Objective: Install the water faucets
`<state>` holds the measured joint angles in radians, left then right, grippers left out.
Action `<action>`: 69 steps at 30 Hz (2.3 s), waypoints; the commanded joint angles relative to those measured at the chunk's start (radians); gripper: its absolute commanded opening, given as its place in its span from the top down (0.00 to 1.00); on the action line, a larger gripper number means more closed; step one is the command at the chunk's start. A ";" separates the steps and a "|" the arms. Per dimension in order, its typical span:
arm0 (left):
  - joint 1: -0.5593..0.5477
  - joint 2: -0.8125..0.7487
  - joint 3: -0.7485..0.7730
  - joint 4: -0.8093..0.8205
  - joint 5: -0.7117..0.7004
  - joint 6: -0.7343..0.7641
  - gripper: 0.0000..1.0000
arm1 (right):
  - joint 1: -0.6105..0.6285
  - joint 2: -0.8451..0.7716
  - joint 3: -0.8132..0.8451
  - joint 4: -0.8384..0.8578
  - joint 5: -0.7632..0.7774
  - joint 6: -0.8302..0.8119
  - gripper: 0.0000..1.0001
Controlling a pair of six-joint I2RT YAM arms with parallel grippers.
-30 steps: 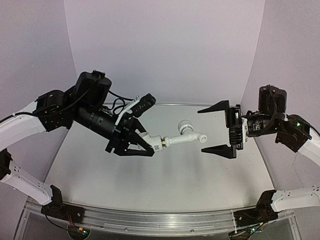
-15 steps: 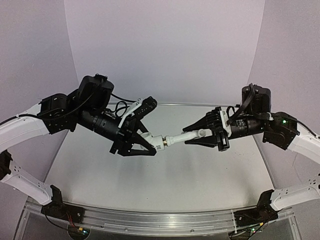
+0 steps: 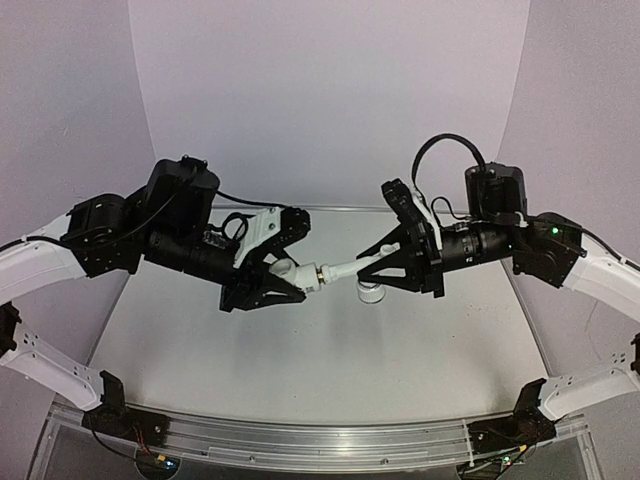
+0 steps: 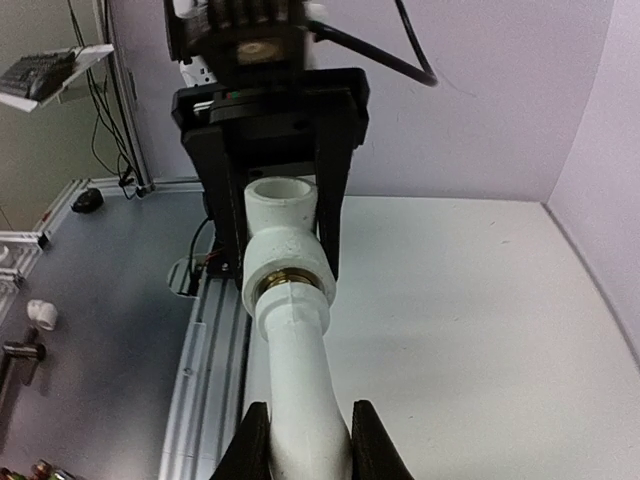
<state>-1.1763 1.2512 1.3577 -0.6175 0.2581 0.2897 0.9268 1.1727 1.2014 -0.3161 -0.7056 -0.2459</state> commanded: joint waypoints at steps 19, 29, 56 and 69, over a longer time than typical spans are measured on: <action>-0.193 -0.045 -0.122 0.271 -0.647 0.255 1.00 | -0.101 0.045 0.175 0.061 -0.047 0.359 0.11; -0.144 -0.080 0.009 0.080 -0.358 -0.008 1.00 | -0.101 -0.227 -0.009 0.063 0.114 -0.687 0.02; -0.005 0.066 0.170 0.018 0.147 -0.281 1.00 | 0.026 -0.295 -0.298 0.361 0.113 -1.390 0.02; -0.004 0.090 0.154 -0.008 0.073 -0.202 1.00 | 0.062 -0.222 -0.132 0.322 0.113 -0.877 0.31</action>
<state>-1.1873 1.3391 1.4719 -0.6556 0.3517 0.0418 0.9831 0.9294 0.9725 -0.0143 -0.6000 -1.3781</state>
